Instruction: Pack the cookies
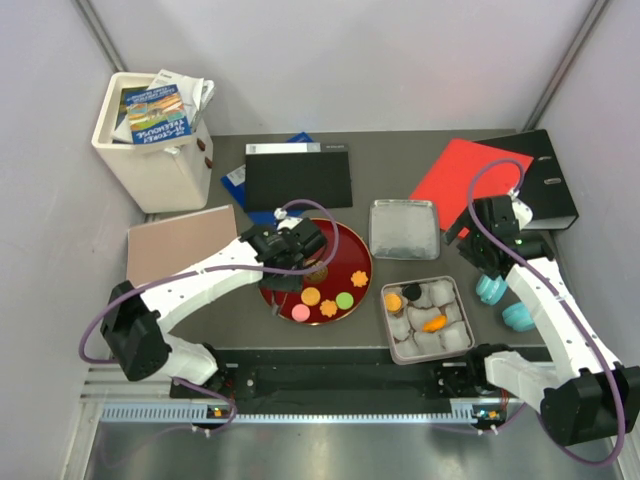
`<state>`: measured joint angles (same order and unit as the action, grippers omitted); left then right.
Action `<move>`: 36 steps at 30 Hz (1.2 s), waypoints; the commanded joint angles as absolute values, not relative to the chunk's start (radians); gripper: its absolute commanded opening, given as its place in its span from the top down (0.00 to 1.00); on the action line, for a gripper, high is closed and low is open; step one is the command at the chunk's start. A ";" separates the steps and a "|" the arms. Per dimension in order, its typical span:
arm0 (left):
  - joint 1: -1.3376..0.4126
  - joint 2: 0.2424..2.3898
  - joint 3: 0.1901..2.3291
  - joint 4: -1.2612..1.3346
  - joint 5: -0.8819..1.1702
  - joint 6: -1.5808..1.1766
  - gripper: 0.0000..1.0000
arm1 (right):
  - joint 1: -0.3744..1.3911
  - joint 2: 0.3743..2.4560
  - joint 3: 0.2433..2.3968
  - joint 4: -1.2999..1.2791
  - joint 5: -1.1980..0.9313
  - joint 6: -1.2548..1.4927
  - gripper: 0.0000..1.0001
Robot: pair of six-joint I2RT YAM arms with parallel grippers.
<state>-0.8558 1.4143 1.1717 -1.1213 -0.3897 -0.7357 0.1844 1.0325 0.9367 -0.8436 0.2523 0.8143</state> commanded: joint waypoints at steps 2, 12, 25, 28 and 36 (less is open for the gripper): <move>-0.910 1.330 1.210 -1.094 -0.247 -0.614 0.47 | 0.201 1.034 0.963 -0.805 0.255 0.801 0.01; -0.962 1.316 1.169 -1.111 -0.183 -0.595 0.43 | 0.201 1.049 0.959 -0.792 0.239 0.804 0.01; -1.005 1.345 1.120 -1.089 -0.189 -0.637 0.39 | 0.201 1.066 0.962 -0.784 0.221 0.792 0.01; -1.005 1.350 1.103 -1.081 -0.184 -0.641 0.39 | 0.201 1.069 0.965 -0.784 0.221 0.788 0.01; -1.005 1.351 1.060 -1.049 -0.158 -0.647 0.43 | 0.201 1.071 0.962 -0.784 0.224 0.787 0.01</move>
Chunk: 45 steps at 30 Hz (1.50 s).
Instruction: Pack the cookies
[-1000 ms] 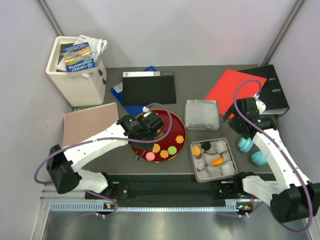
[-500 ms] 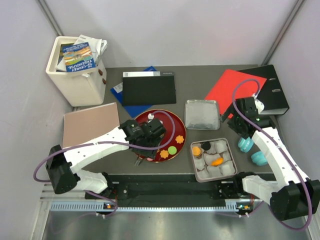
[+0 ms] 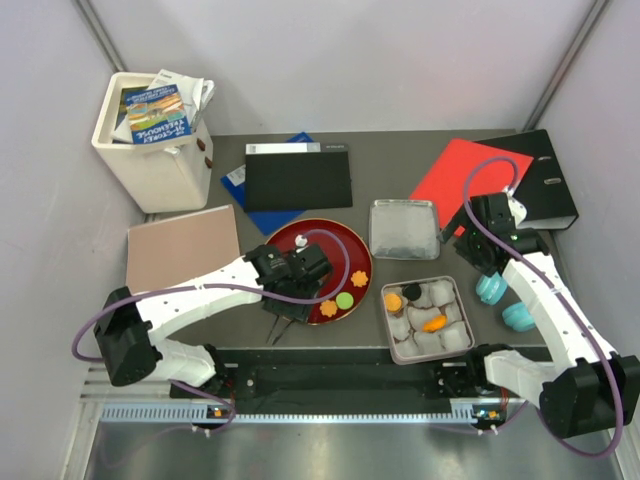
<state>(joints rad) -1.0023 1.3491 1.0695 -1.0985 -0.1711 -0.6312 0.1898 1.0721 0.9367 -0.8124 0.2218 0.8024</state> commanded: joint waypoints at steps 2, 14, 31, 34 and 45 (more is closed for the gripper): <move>-1.005 1.348 1.058 -1.049 -0.156 -0.646 0.48 | 0.201 1.074 0.965 -0.785 0.224 0.784 0.01; -1.005 1.338 1.104 -1.103 -0.179 -0.643 0.40 | 0.201 1.083 0.979 -0.790 0.221 0.784 0.01; -1.028 1.298 1.066 -1.104 -0.121 -0.703 0.50 | 0.204 1.085 0.982 -0.792 0.216 0.782 0.01; -1.029 1.289 1.057 -1.108 -0.123 -0.709 0.53 | 0.206 1.089 0.982 -0.788 0.215 0.784 0.01; -1.029 1.344 1.276 -1.163 -0.268 -0.609 0.62 | 0.213 1.100 1.015 -0.804 0.222 0.784 0.01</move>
